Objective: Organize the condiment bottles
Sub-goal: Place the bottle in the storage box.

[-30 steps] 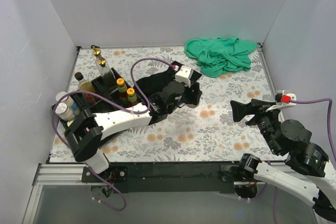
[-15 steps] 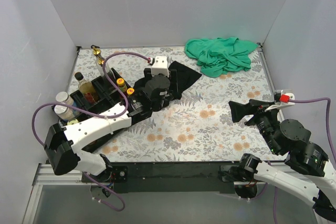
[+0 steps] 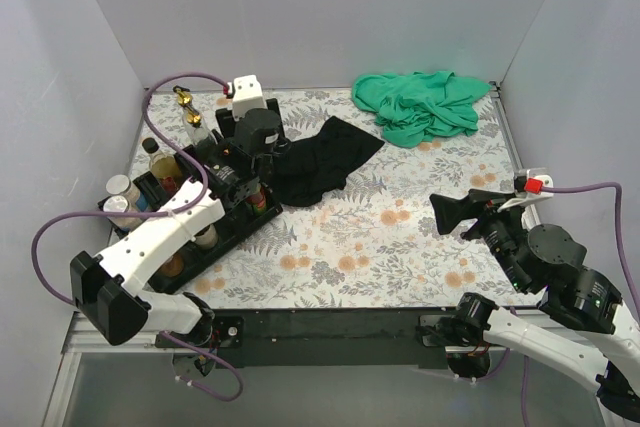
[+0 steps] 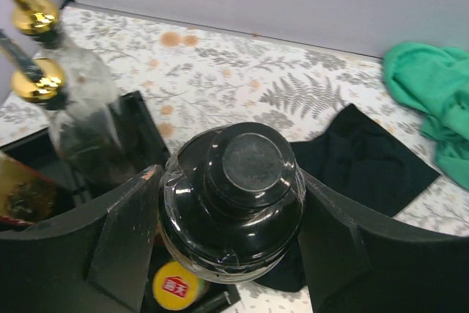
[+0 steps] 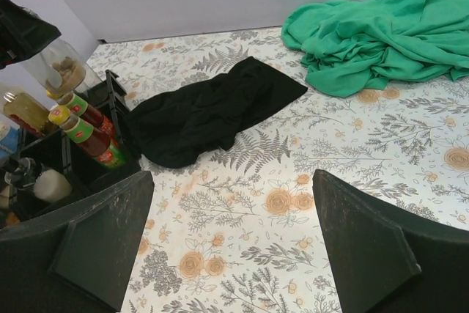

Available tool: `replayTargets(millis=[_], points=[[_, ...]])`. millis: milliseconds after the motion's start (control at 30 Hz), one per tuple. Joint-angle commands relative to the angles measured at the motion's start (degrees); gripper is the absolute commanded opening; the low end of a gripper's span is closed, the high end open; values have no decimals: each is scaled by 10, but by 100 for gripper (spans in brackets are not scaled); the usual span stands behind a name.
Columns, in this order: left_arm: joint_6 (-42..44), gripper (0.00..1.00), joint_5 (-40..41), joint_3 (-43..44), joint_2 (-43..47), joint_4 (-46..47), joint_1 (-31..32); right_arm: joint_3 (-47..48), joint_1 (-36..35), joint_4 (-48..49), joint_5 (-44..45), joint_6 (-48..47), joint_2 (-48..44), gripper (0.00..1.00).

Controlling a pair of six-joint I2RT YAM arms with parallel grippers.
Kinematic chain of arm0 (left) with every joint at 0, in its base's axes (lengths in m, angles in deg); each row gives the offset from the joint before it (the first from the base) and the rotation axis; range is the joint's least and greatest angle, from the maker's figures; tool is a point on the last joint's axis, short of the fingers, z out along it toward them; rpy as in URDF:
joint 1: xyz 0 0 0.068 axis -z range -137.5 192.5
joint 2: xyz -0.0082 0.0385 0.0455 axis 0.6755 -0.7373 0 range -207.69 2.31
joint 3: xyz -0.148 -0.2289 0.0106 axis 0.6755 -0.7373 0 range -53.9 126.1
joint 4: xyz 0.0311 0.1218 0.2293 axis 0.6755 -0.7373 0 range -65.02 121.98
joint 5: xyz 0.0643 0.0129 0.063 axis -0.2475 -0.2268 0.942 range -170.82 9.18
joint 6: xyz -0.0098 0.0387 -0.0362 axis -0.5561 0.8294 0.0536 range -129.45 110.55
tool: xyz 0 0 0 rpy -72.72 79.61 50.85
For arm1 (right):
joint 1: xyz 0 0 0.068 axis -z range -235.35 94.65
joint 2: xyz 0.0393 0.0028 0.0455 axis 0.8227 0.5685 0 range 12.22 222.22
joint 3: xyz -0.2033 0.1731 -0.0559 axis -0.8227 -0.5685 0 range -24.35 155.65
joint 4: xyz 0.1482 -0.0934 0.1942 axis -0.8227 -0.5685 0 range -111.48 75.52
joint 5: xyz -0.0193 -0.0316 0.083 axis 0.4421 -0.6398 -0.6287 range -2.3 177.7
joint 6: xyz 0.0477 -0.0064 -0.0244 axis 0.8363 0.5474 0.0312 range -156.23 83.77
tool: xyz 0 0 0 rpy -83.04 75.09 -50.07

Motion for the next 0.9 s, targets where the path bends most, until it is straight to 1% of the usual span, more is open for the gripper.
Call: replayTargets(millis=[0, 100, 333, 400, 433, 533, 667, 767, 867], points=[[-10, 0, 49, 17, 53, -32, -33, 15, -3, 19, 2, -5, 4, 98], [-16, 0, 56, 9, 74, -52, -62, 29, -3, 18, -2, -10, 12, 98], [-9, 0, 52, -42, 139, -44, -150, 24, -3, 19, -17, 2, 9, 98], [-15, 0, 52, -53, 149, -47, -164, 23, -3, 19, -24, 4, 9, 98], [-18, 0, 52, -73, 159, -45, -174, 23, -3, 19, -24, 4, 10, 98], [-29, 0, 60, -114, 174, -21, -189, 22, -3, 19, -30, 7, 10, 98], [-75, 0, 85, -174, 195, -16, -207, 20, -3, 19, -35, 9, 8, 98], [-87, 0, 86, -212, 208, 6, -219, 21, -3, 18, -36, 9, 3, 98], [-122, 0, 81, -228, 209, -2, -236, 18, -3, 18, -32, 8, -5, 98]])
